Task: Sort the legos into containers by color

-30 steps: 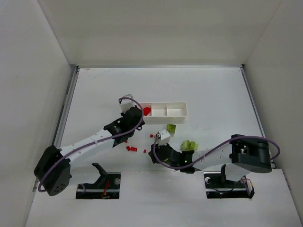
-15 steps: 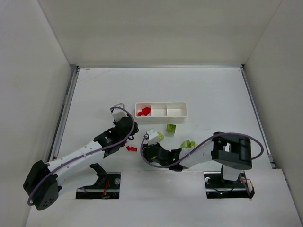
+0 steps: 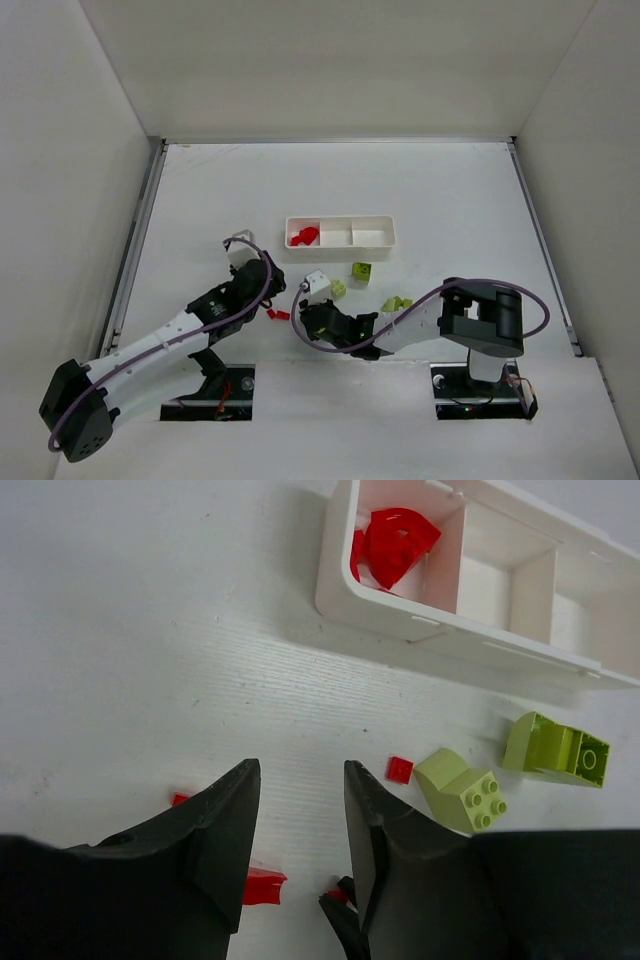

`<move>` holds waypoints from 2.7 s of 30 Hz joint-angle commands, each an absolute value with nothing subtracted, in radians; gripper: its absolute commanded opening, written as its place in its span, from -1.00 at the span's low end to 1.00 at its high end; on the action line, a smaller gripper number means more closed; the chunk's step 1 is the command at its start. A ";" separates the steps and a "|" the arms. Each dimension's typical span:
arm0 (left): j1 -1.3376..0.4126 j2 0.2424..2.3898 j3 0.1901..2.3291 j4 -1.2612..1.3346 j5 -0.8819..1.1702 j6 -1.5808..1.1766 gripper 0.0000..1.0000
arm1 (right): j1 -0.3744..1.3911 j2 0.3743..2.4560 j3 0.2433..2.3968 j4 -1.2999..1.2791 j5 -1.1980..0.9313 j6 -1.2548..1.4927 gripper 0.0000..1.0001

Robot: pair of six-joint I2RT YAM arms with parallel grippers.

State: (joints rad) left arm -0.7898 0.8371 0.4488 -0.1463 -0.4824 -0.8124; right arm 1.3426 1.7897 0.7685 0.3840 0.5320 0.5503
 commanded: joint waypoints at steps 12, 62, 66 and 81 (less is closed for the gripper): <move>-0.798 0.758 0.403 -0.190 -0.471 -0.848 -0.16 | 1.349 1.648 0.742 0.296 0.578 0.561 -0.64; -1.051 1.505 0.637 0.166 -0.580 -0.752 -0.20 | 0.829 1.280 0.769 0.307 0.359 0.382 -0.27; -1.058 1.563 0.669 0.166 -0.581 -0.747 -0.22 | 0.806 1.243 0.712 0.353 0.342 0.396 -0.26; -1.107 1.632 0.703 0.014 -0.683 -0.767 -0.33 | 0.774 1.172 0.664 0.367 0.331 0.429 -0.24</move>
State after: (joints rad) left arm -1.0988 1.5963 0.6842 0.1036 -0.6575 -0.7609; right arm 0.7795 1.2037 0.6704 0.3012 0.3355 0.4118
